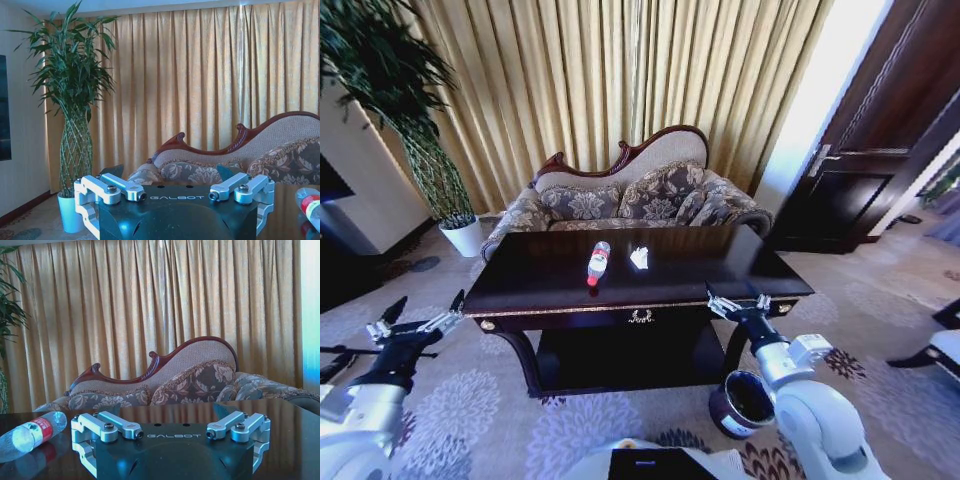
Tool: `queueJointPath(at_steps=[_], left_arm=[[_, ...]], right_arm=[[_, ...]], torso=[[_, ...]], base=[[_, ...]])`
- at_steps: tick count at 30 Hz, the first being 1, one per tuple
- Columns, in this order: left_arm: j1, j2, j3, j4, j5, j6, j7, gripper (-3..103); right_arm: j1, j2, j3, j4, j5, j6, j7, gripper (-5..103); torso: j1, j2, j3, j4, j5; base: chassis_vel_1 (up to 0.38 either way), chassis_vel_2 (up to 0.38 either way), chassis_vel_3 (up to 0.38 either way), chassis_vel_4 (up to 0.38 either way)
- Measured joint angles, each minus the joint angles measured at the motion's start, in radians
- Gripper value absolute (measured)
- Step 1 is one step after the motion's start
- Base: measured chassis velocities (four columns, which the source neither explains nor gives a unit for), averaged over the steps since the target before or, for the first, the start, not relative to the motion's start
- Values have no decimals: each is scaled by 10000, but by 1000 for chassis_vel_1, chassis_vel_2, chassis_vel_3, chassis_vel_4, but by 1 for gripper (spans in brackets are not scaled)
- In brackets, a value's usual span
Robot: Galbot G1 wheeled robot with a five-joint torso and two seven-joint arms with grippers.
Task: Move to the front of the table and place the trash on the table into the trash bin.
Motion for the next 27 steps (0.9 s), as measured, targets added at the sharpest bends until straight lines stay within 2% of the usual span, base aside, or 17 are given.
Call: queueJointPath(at_steps=[8,12,14,17,23,27], left_arm=[[-9,-3,0,0,4,0,2,100],[-47,-39,48,0,-5,40,2,100],[-57,-68,65,0,-17,53,6,100],[-57,-84,61,0,-23,57,37,100],[-52,-79,42,1,-25,73,38,100],[-185,-153,137,0,-73,197,41,100]], right_arm=[[-9,-53,-134,48,-77,-8,0,100],[206,-495,-262,19,58,-22,-3,100],[450,-751,-286,-42,326,-197,-2,100],[907,-1190,-351,-255,1269,-594,25,100],[1353,-1682,-636,-874,1809,-678,30,100],[2209,-2250,-1178,-1641,2212,-681,30,100]], torso=[[0,0,0,0,-1],[1,0,0,0,-1],[4,-1,1,0,0],[3,-1,0,0,0],[-2,2,-2,0,1],[0,1,1,1,1]], base=[[-100,103,106,-109],[-87,76,84,-77],[-25,35,31,-24],[0,0,0,0],[0,0,0,0],[0,0,0,0]])
